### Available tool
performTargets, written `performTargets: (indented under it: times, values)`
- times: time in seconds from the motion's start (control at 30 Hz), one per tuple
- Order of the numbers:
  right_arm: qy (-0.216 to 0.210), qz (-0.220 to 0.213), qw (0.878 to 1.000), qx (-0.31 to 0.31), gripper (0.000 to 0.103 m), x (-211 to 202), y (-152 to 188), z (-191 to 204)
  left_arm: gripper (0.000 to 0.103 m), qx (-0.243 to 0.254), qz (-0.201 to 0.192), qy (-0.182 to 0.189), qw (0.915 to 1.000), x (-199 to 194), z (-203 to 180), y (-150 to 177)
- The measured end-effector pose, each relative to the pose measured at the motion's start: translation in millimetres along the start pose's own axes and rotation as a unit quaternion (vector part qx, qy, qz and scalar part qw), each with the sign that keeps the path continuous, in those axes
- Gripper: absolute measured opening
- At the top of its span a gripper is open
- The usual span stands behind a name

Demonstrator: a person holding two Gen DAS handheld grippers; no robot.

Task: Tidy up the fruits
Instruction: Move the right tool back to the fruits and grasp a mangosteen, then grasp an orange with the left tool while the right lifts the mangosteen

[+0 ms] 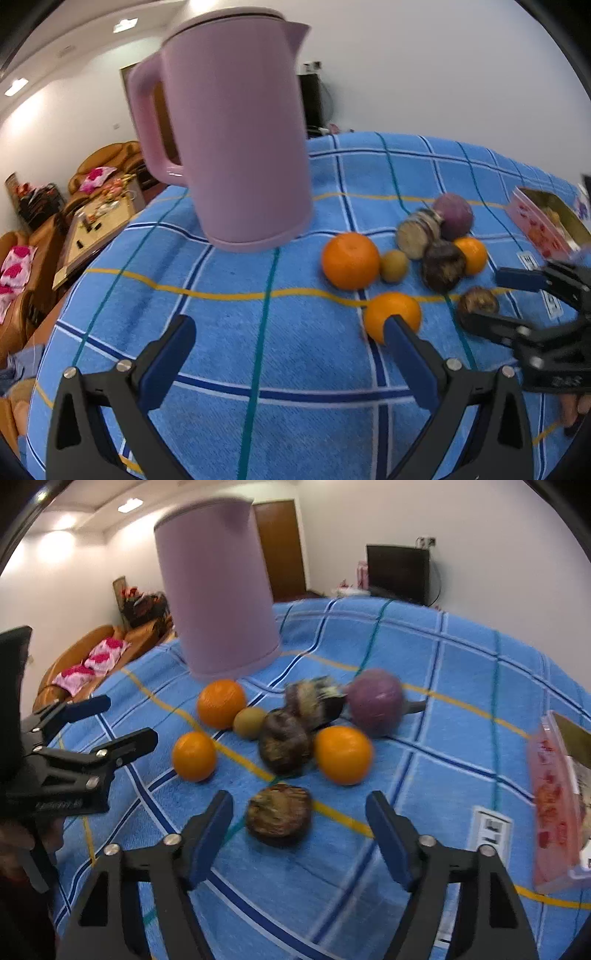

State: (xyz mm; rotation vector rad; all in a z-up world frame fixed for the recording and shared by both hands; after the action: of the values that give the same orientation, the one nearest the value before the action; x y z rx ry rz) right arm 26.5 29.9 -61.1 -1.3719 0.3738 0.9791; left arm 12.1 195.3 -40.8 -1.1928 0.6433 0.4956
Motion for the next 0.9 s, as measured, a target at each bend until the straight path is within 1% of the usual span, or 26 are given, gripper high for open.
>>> performTargets:
  times: [0.1,0.17,0.23,0.27,0.4,0.5,0.57,0.63,0.7,0.73,0.77,0.8,0.83,0.87,0.9]
  values:
    - [0.004,0.021,1.0,-0.006,0.062,12,-1,7,0.103,0.022,0.005,0.014,0.9996,2,-9,-1]
    - [0.01,0.029,0.999,-0.011,0.059,16,-2,11,0.103,0.027,0.009,0.019,0.9994,5,-15,-3]
    - [0.009,0.03,0.999,-0.015,0.051,17,-1,12,0.103,0.03,0.013,0.03,0.999,7,-21,-5]
    - [0.01,0.029,0.999,-0.017,0.043,18,0,13,0.103,0.031,0.014,0.033,0.9989,8,-25,-7]
    - [0.008,0.028,0.999,-0.015,0.042,13,2,8,0.102,0.042,0.016,0.046,0.9979,11,-40,-15]
    - [0.006,0.017,1.0,0.014,0.042,4,2,-8,0.101,0.047,0.024,0.056,0.9971,18,-50,-20]
    - [0.011,-0.001,1.0,0.03,0.042,-6,1,-21,0.093,0.05,0.034,0.06,0.9963,25,-55,-21]
    - [0.029,-0.022,0.999,0.03,0.042,-15,-1,-29,0.082,0.049,0.049,0.064,0.9955,35,-58,-21]
    - [0.044,-0.04,0.998,0.029,0.042,-22,-4,-37,0.076,0.04,0.06,0.068,0.9951,42,-57,-18]
    - [0.05,-0.049,0.997,0.03,0.042,-25,-6,-40,0.07,0.031,0.054,0.077,0.9951,42,-56,-18]
    - [0.053,-0.054,0.997,0.032,0.042,-28,-8,-42,0.068,0.023,0.053,0.089,0.9943,43,-54,-17]
    - [0.053,-0.057,0.996,0.035,0.042,-29,-8,-44,0.06,0.021,0.05,0.095,0.994,43,-54,-17]
    - [0.053,-0.059,0.996,0.037,0.042,-30,-9,-46,0.049,0.021,0.048,0.097,0.9939,42,-54,-17]
    - [0.053,-0.061,0.996,0.04,0.042,-31,-10,-49,0.044,0.022,0.045,0.1,0.9937,42,-54,-16]
    - [0.053,-0.062,0.996,0.043,0.042,-31,-11,-51,0.044,0.023,0.044,0.101,0.9936,41,-55,-16]
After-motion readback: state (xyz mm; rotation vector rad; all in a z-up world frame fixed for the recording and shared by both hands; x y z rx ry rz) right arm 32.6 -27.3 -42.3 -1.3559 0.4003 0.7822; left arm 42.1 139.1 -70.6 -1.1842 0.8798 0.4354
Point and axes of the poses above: each gripper's, at about its wrist camera, not at the fingertips, and x roughly the way its jaws point, z to its left, y to its underside, the point moved 3 cm from there along x, roughly the way its jaws point, and after that the axes turned 10 degrees about x, right-handed, at the moved point
